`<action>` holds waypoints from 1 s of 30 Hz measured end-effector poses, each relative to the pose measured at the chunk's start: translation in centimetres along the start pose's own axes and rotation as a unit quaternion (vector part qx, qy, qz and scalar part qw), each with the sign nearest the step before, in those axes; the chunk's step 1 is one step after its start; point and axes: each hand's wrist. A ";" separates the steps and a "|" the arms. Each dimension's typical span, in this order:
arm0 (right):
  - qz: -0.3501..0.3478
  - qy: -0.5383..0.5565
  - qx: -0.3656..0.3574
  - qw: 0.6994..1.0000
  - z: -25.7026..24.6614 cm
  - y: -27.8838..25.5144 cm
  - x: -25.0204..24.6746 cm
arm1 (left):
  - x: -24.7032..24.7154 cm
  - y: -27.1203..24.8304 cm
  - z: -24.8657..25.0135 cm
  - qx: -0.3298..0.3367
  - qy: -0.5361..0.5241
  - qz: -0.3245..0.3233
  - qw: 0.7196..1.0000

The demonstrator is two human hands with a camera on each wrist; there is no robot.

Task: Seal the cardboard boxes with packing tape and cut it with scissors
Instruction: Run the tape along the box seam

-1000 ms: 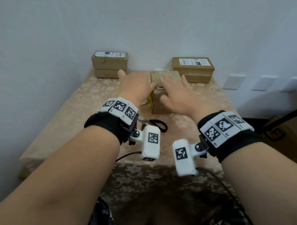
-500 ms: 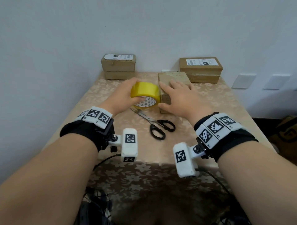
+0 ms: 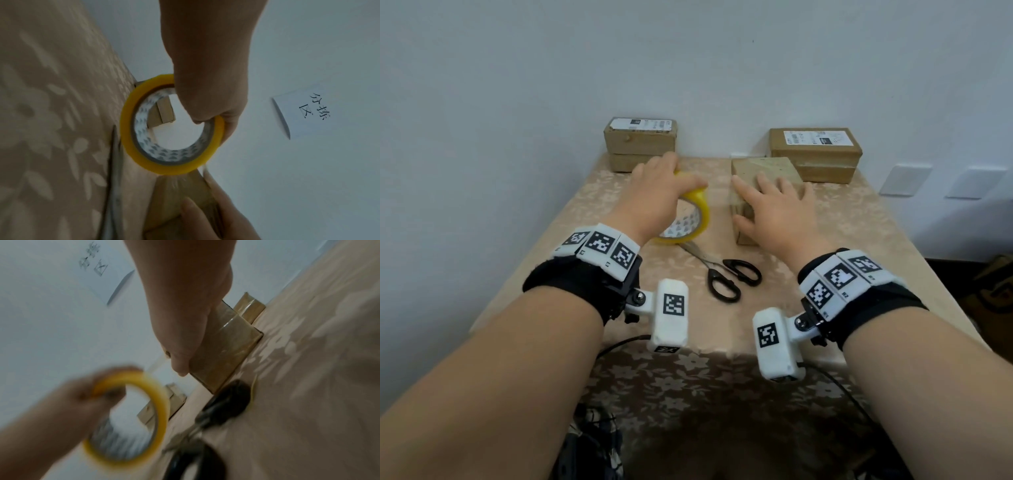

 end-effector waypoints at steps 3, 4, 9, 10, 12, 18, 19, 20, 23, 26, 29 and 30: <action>-0.012 -0.009 0.004 1.000 0.7 0.1 0.0 | -0.1 -0.4 0.5 0.003 0.047 -0.062 0.997; -0.017 -0.011 0.005 1.000 0.8 0.2 -0.1 | -0.2 -0.4 0.6 0.004 0.052 -0.065 0.997; -0.063 0.052 0.017 0.997 0.8 0.0 -1.0 | -0.3 0.2 1.0 0.016 0.082 -0.073 0.994; -0.075 0.089 0.034 0.993 0.7 0.1 -1.3 | -0.3 0.4 1.0 0.015 0.084 -0.075 0.994; -0.076 0.130 0.066 0.986 0.3 0.4 -1.4 | -0.3 0.6 1.2 0.019 0.089 -0.082 0.992; -0.050 0.052 0.139 0.988 -2.4 1.4 -0.6 | 0.1 0.3 0.4 0.004 0.021 -0.067 0.998; -0.049 0.042 0.143 0.988 -2.5 1.4 -0.5 | 0.2 0.1 -0.1 -0.016 -0.034 -0.048 0.998; -0.047 0.025 0.143 0.988 -2.6 1.3 -0.3 | 0.4 -0.2 -0.6 -0.041 -0.098 -0.025 0.994; -0.033 0.000 0.133 0.991 -2.5 1.1 0.0 | 0.7 -1.3 -1.4 -0.091 -0.219 0.007 0.971; -0.022 0.008 0.124 0.992 -2.1 1.1 0.0 | 0.5 -1.2 -1.1 -0.063 -0.186 0.024 0.980; -0.015 0.011 0.108 0.994 -1.4 1.0 0.1 | 0.1 -0.9 -0.9 -0.010 -0.101 0.024 0.995; -0.014 0.012 0.103 0.995 -1.2 1.0 0.2 | 0.1 -0.9 -0.8 -0.008 -0.086 0.013 0.996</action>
Point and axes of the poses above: each hand's wrist, its own y-axis towards the middle knuckle, its own x-axis out of the palm, z = x × y, and after that the axes turned 14 degrees about x, right-handed
